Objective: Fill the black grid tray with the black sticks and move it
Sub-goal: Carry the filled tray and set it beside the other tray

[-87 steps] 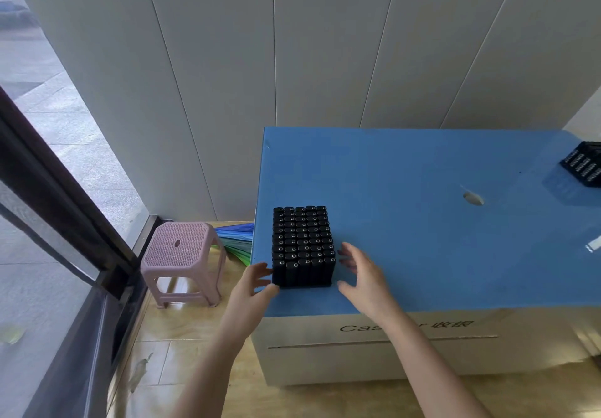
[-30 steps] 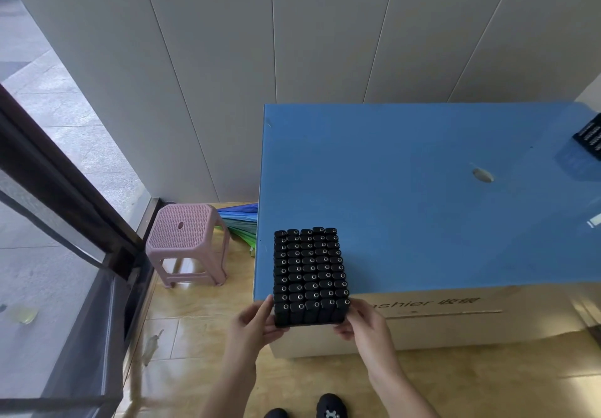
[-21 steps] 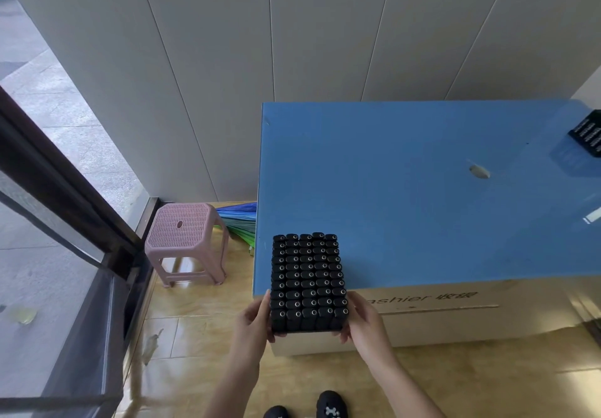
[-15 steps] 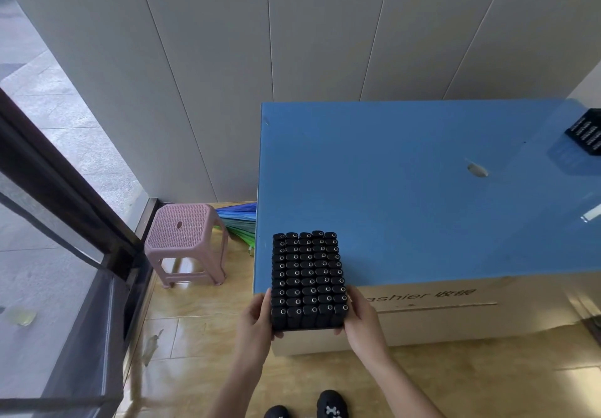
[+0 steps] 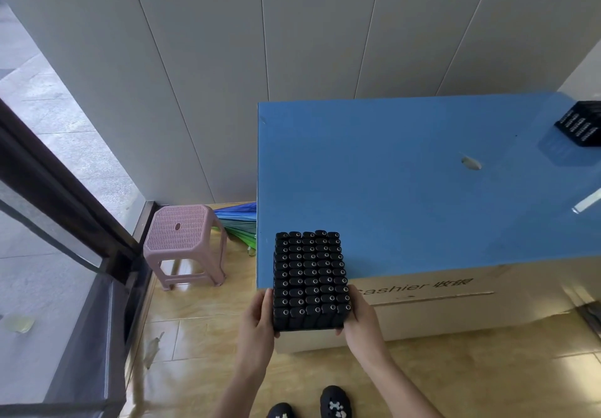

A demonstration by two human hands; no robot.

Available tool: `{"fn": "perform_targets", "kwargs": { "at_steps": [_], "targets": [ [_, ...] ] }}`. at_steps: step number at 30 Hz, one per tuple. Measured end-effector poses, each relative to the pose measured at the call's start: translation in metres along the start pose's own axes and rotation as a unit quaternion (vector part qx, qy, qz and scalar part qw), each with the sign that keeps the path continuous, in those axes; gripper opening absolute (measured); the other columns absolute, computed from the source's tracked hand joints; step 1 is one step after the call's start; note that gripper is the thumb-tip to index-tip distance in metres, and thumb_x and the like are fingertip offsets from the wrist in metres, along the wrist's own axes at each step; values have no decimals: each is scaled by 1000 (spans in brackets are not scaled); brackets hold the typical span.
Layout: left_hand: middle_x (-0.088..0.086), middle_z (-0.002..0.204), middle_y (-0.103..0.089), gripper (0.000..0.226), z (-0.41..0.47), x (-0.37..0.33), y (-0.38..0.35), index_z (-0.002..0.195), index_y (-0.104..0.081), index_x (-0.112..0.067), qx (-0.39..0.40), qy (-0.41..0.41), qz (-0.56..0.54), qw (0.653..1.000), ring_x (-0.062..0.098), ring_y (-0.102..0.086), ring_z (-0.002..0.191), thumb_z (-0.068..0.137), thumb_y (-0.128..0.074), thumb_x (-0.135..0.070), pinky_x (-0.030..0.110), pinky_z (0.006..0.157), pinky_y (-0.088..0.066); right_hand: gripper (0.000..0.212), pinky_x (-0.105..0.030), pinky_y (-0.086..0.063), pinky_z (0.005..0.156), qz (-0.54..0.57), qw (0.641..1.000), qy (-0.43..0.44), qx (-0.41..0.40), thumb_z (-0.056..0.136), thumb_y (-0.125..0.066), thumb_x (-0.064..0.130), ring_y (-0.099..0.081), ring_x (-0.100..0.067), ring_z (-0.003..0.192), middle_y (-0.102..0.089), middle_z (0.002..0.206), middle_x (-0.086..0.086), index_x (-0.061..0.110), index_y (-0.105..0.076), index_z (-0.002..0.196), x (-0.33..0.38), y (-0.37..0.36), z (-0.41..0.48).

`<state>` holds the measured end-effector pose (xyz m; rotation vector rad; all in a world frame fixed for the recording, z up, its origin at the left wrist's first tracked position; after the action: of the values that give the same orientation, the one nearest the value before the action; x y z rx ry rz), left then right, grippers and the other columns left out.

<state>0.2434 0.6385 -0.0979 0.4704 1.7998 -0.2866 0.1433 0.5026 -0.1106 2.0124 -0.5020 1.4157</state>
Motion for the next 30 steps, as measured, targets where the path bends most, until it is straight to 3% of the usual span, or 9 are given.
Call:
{"fn": "perform_targets", "kwargs": {
  "at_steps": [6,9,17,24,27,30],
  "targets": [
    [5,60,-44,31,-1,-7,1,79,-57,-6,17,-19,6,1000,4,-36,47,100,-37,-19,16,44,-33,23,-29,-38,53,18,999,4,-28,97,-35,6,-42,-9,47,-51,55,-2,11,-55,88,5,5,-11],
    [9,65,-44,26,-3,-12,-6,83,-55,1,40,-31,10,999,2,-36,46,98,-35,-6,14,43,-32,23,-28,-35,51,27,998,9,-58,96,-35,3,-41,-10,46,-48,50,2,9,-53,83,9,14,-18],
    [10,69,-47,22,-18,-28,-55,86,-55,4,102,-62,27,992,2,-37,51,94,-34,6,12,44,-33,24,-37,-38,52,36,992,14,-121,98,-35,11,-47,-14,52,-56,63,-8,16,-57,88,6,67,-35],
    [2,58,-46,30,-39,-38,-149,74,-54,-3,123,-69,50,989,2,-37,45,92,-32,9,11,42,-34,23,-39,-40,51,34,983,31,-180,92,-36,27,-48,-14,49,-56,59,-13,25,-55,81,-7,162,-43],
    [4,59,-47,32,-57,-35,-205,73,-54,-5,140,-63,41,987,4,-37,45,94,-33,6,13,43,-34,28,-37,-37,51,25,980,38,-194,100,-35,22,-44,-13,47,-50,52,-2,20,-53,79,-15,219,-48],
    [4,57,-48,28,-75,-34,-263,77,-55,1,154,-62,40,985,3,-37,44,93,-33,5,13,43,-34,29,-35,-36,51,23,978,32,-206,100,-34,20,-43,-14,46,-47,50,-2,17,-52,78,-27,277,-53]
  ]
}}
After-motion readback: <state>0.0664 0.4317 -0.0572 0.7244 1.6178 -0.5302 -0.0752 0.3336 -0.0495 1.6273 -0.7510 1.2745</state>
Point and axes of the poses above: each hand's wrist, its own z-axis towards the middle knuckle, its own y-axis out of the back of the hand, x = y × z, the point moved 4 cm from there along z, towards the middle knuckle
